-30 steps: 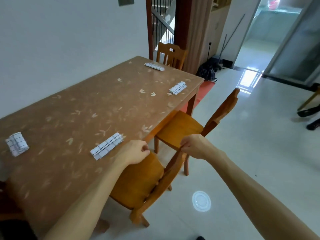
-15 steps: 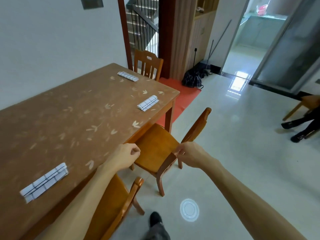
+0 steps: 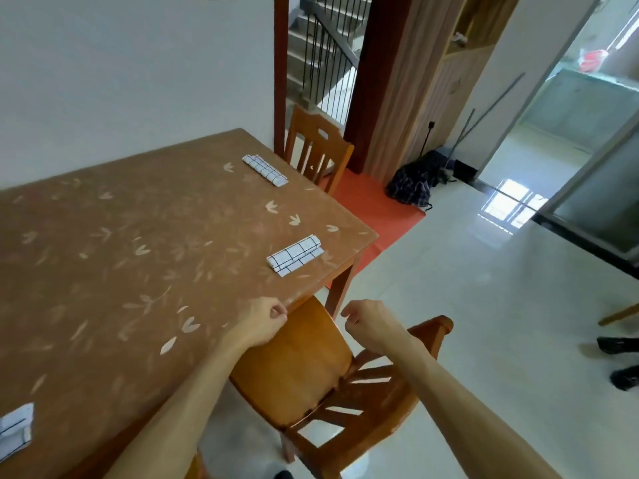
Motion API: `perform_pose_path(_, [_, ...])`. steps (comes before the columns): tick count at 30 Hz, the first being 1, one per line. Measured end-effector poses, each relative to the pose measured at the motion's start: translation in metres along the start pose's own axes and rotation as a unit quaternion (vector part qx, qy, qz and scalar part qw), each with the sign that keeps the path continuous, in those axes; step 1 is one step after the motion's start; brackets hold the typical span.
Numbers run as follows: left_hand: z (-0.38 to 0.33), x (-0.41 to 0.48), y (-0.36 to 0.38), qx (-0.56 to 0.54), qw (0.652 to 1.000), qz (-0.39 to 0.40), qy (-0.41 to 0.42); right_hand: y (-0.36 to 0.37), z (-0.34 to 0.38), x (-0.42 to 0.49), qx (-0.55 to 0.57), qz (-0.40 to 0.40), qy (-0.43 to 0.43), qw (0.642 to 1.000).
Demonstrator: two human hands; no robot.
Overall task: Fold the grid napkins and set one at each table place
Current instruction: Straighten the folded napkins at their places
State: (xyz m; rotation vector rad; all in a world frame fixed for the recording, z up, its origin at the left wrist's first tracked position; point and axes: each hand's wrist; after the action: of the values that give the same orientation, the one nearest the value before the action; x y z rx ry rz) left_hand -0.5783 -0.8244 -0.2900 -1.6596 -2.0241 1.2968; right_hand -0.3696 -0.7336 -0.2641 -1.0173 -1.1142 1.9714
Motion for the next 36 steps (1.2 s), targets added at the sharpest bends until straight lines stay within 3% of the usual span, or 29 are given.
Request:
perform_pose_path(10, [0.013, 0.131, 0.017, -0.087, 0.981, -0.089, -0.146, 0.004, -0.012, 0.209, 0.042, 0.059, -0.043, 0.996])
perform_pose_path(18, [0.017, 0.241, 0.054, -0.197, 0.913, -0.219, -0.282, 0.033, -0.036, 0.361, 0.044, 0.076, -0.031, 0.996])
perform_pose_path(23, [0.021, 0.268, 0.071, -0.204, 0.894, -0.24, -0.318, 0.053, -0.04, 0.386, 0.075, 0.075, -0.027, 0.994])
perform_pose_path(28, [0.034, 0.268, 0.072, -0.182, 0.887, -0.264, -0.333, 0.078, -0.03, 0.387, 0.074, 0.047, -0.082, 0.993])
perform_pose_path(36, [0.067, 0.245, 0.054, -0.159, 0.877, -0.286, -0.352, 0.1, 0.006, 0.383, 0.079, 0.079, -0.171, 0.979])
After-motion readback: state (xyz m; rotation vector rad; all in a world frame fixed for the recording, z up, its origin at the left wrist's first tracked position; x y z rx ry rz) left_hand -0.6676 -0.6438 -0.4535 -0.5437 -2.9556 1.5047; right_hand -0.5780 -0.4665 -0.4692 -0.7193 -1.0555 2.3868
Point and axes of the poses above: each hand's wrist, its own x-axis towards the middle knuckle, its own y-axis out of the palm, z = x × y, and after that the axes turned 4 degrees about -z, right-handed
